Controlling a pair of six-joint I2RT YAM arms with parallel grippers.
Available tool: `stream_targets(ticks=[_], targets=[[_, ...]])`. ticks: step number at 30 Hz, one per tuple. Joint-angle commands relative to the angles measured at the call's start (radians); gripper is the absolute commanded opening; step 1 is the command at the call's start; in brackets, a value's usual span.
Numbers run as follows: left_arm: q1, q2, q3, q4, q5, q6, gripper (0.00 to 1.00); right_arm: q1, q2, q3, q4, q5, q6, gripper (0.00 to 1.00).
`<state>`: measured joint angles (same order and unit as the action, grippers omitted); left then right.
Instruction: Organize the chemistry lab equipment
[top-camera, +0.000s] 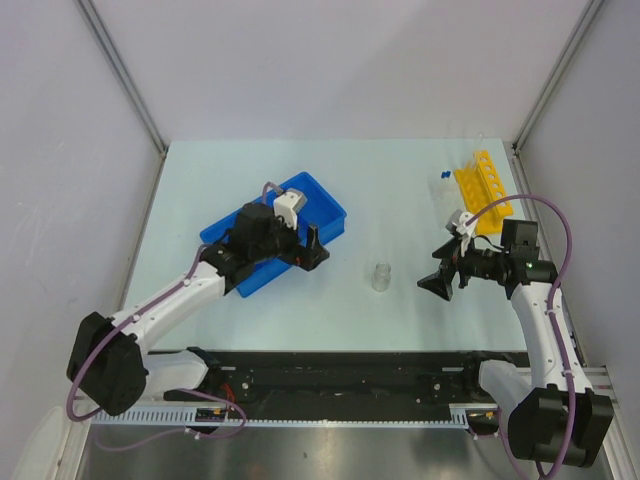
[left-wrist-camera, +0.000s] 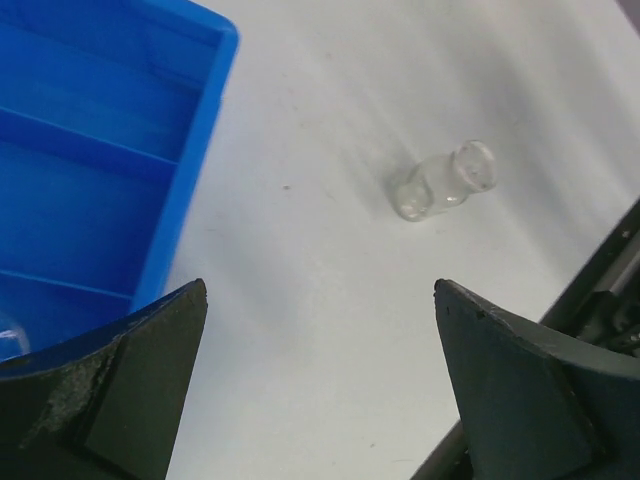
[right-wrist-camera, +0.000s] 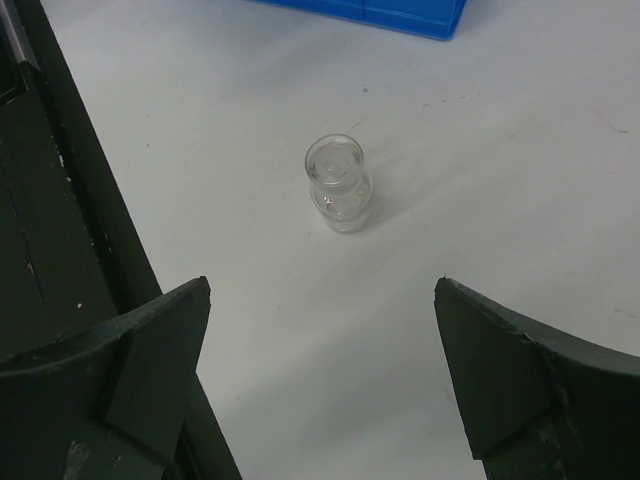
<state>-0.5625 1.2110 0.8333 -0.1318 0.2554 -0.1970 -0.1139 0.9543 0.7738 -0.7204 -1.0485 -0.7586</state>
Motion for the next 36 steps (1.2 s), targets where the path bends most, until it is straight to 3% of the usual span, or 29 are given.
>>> stream_targets(ticks=[1,9,16,27,36], targets=[[-0.095,-0.007,-0.017,0.118,0.047,-0.142,1.0,0.002,-0.012,-0.001,0.026,0.007,0.018,1.0],[-0.272,0.237,0.121,0.024,-0.123,-0.186,1.0,-0.001,-0.005,-0.001,0.055,0.045,0.065,1.0],[-0.41,0.392,0.236,0.017,-0.241,-0.137,1.0,-0.012,0.015,-0.001,0.165,0.174,0.229,1.0],[-0.517,0.648,0.48,-0.11,-0.482,-0.079,1.0,-0.015,0.026,-0.001,0.242,0.297,0.381,1.0],[-0.522,0.732,0.572,-0.147,-0.493,-0.091,0.76,-0.02,0.021,0.001,0.254,0.314,0.397,1.0]])
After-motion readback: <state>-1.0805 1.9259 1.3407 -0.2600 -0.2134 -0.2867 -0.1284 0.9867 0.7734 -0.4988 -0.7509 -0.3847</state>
